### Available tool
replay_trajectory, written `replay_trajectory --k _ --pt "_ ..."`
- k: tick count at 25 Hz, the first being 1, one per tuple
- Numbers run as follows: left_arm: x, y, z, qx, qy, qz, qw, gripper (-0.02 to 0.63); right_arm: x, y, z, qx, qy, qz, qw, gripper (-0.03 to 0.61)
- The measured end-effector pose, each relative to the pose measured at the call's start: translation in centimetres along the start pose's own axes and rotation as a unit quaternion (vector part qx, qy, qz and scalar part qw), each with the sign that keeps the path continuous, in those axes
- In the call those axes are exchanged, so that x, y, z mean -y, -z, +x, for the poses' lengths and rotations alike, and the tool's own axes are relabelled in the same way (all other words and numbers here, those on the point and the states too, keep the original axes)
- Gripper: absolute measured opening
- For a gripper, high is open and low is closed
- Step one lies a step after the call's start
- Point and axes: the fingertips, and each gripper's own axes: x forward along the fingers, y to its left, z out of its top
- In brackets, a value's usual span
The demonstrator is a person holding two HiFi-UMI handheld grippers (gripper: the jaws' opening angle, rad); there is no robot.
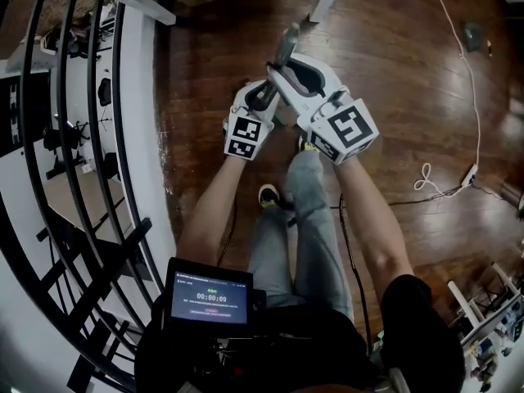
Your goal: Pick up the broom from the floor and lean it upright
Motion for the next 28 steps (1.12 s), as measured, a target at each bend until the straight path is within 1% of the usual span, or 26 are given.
replay_trajectory --k 2,4,5,6,7,8,9,11,12,13,16,17,19,22,25,28 --pt "-0.7 -1.9 1.1 0.001 -0.001 0.005 1.0000 0.175 1.4 -1.0 0.6 0.002 -0.012 0.003 1.000 0.087" --pt "-1.7 -3.5 2.2 -0.001 -0.012 0.009 0.9999 0.178 2.8 -1.7 1.4 -0.007 -0.024 0.002 1.000 0.087" --pt "-2.3 -4.3 2.7 -0.001 -0.019 0.010 0.9998 0.192 3.6 -2.1 1.8 -0.013 -0.030 0.004 0.999 0.087" --pt "-2.8 -5.2 3.3 0.000 -0.025 0.009 0.9996 0.246 4.4 -2.5 2.3 -0.016 -0.037 0.006 0.999 0.087" --pt "-3.4 -6.2 4.0 0.002 -0.030 0.007 0.9995 0.278 5.2 -3.1 2.8 -0.013 -0.046 0.006 0.999 0.087" --pt "-3.8 -7.4 4.7 0.006 -0.033 0.006 0.9994 0.278 6.0 -3.6 3.3 -0.008 -0.055 0.008 0.998 0.087" --pt "-4.2 -8.4 5.5 0.010 -0.036 0.005 0.9993 0.275 6.8 -4.1 3.7 -0.004 -0.061 0.013 0.998 0.087" --pt "-5.3 -9.8 6.8 0.012 -0.053 -0.001 0.9985 0.220 8.4 -4.8 4.3 0.002 -0.066 0.027 0.997 0.087" --pt "-6.0 -10.2 7.3 0.010 -0.064 -0.005 0.9979 0.169 9.2 -5.1 4.5 0.004 -0.067 0.034 0.997 0.087" --pt "-6.7 -10.4 7.8 0.006 -0.073 -0.005 0.9973 0.101 9.9 -5.2 4.7 0.005 -0.067 0.040 0.997 0.087" --pt "-7.7 -10.8 9.6 -0.008 -0.072 0.014 0.9973 0.101 11.9 -5.2 6.0 0.005 -0.068 0.049 0.996 0.090" --pt "-8.1 -10.9 10.4 -0.012 -0.070 0.013 0.9974 0.101 12.5 -5.0 6.7 0.002 -0.069 0.045 0.997 0.089" --pt "-9.1 -10.5 11.7 -0.017 -0.071 0.000 0.9973 0.101 13.5 -4.3 8.0 -0.009 -0.073 0.033 0.997 0.089" --pt "-10.5 -9.0 13.4 -0.022 -0.064 -0.018 0.9975 0.101 14.7 -2.4 9.9 -0.031 -0.079 0.021 0.996 0.089" --pt "-11.9 -7.6 15.3 -0.027 -0.057 -0.026 0.9976 0.103 16.5 -0.5 11.4 -0.045 -0.079 0.020 0.996 0.087" --pt "-13.4 -6.8 17.4 -0.026 -0.051 -0.029 0.9979 0.103 18.4 0.7 12.7 -0.055 -0.071 0.020 0.996 0.087"
